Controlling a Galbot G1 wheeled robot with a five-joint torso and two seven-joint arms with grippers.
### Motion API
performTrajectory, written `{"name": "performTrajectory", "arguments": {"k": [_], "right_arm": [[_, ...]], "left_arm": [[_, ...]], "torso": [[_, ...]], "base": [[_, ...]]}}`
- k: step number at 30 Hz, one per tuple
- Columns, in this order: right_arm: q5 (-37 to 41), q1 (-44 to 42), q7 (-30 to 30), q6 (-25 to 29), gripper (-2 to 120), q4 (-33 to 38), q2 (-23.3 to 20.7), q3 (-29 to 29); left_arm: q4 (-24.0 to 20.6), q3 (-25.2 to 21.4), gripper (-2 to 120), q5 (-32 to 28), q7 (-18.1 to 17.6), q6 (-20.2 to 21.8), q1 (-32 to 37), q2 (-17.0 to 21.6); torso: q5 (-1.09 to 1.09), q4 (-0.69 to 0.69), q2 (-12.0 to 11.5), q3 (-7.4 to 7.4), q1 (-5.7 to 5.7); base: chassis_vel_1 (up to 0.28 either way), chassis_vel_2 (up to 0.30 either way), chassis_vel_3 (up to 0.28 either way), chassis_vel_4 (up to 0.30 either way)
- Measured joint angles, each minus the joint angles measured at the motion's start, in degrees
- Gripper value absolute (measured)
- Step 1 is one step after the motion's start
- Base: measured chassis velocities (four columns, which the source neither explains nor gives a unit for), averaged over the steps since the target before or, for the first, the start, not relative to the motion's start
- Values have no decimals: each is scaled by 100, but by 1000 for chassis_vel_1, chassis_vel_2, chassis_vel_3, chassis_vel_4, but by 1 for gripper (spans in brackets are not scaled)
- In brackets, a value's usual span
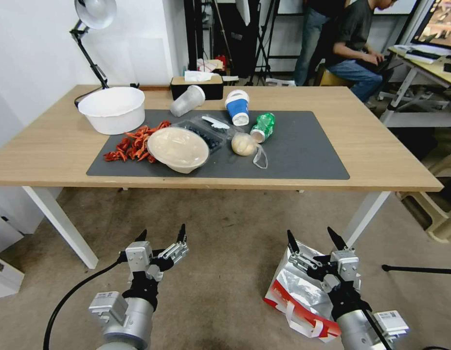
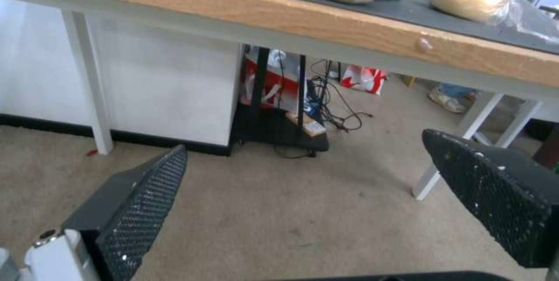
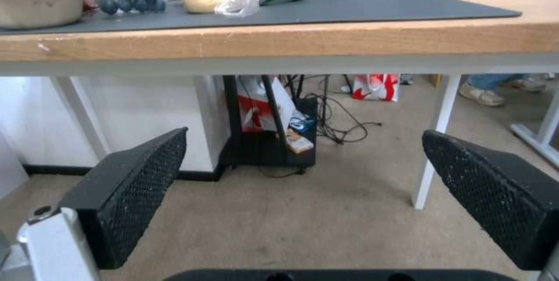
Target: Pick up the food delivery bag from the floor and place it on the table.
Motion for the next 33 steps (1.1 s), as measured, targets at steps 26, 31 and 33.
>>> {"name": "performTrajectory", "arguments": {"k": [26,31,33], "right_arm": [[-66,10,-14,71,100,-108,0,-30],[-68,15,-15,80,100,-108,0,-31],[-67,20,-16,89,100,-117,0,-21]], "left_arm": [[178,-49,100,34,85,-127,-56,30],[178,-39,100,46,105,-150,-66,21],[178,-38,100,65,121,-181,-66,17]], "torso": [[0,0,-631,-378,-254],[0,0,-731,-439,-293],[0,0,-795,-477,-319]], "base": [[0,0,0,0],[0,0,0,0],[0,0,0,0]]}}
